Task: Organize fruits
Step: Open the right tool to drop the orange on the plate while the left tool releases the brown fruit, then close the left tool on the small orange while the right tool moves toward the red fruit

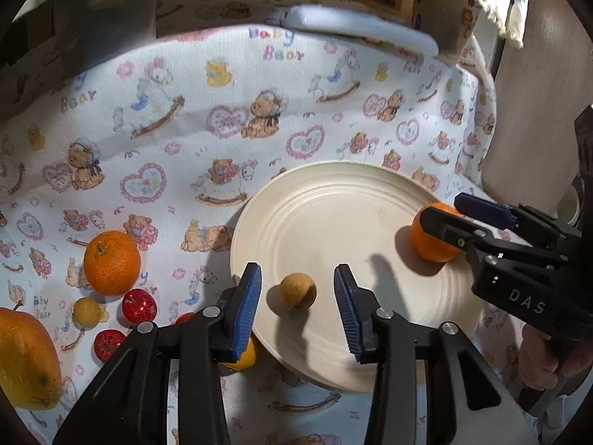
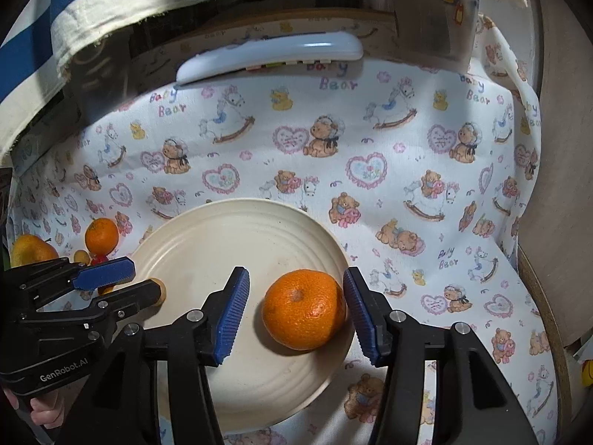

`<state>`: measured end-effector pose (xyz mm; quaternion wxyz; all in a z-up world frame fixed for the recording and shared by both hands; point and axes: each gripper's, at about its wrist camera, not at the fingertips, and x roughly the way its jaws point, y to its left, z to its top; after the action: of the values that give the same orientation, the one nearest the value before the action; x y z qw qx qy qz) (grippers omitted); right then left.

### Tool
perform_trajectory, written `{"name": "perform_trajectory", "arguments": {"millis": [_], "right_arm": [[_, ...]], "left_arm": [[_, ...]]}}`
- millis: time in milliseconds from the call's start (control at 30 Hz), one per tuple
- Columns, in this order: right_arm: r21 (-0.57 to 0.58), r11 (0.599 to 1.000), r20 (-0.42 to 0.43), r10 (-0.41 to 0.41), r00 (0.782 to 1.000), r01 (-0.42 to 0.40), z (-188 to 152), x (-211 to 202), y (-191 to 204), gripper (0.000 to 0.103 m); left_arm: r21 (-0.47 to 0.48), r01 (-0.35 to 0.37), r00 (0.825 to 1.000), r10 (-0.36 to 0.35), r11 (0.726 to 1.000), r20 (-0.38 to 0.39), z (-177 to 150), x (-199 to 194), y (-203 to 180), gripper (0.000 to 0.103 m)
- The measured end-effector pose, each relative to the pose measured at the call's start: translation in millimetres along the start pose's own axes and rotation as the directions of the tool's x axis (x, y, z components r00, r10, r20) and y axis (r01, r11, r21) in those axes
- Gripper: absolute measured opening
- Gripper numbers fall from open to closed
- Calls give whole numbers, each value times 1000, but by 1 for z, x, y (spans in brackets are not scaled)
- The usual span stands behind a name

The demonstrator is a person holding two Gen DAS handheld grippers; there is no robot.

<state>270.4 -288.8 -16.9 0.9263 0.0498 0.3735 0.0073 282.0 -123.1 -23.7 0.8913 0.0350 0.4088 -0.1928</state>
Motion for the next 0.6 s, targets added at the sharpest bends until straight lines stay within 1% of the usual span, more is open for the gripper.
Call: {"name": "perform_trajectory", "arguments": {"millis": [67,200,333,433,500,567,600], "right_arm": [[0,1000,15,-2,1000,2,1,-6,2,55],[-11,1000,53,10,999,-10,5,-20,9,55],[-12,999,110,45,993,-44,9,-42,14,55],[-8,998,154,59,986,-59,11,-57,17,55],[-6,998,174,69,982,-69,12,-66,19,55],[-11,997,197,79,977,-78,12,-75,23,55],[-23,997,222,81,972,-78,11,-81,27,55]], "left_arm": [[1,-5,1000,5,1000,27,3,-10,-1,40],[12,-44,994,42,999,104,9,-38,-3,41],[-35,-73,980,78,997,181,12,-75,3,44],[-56,-103,967,114,993,229,13,-101,10,44],[-65,-132,951,145,989,271,10,-122,18,44],[-79,-151,939,168,985,300,5,-138,27,44],[-91,-155,934,176,984,310,1,-146,34,46]]}}
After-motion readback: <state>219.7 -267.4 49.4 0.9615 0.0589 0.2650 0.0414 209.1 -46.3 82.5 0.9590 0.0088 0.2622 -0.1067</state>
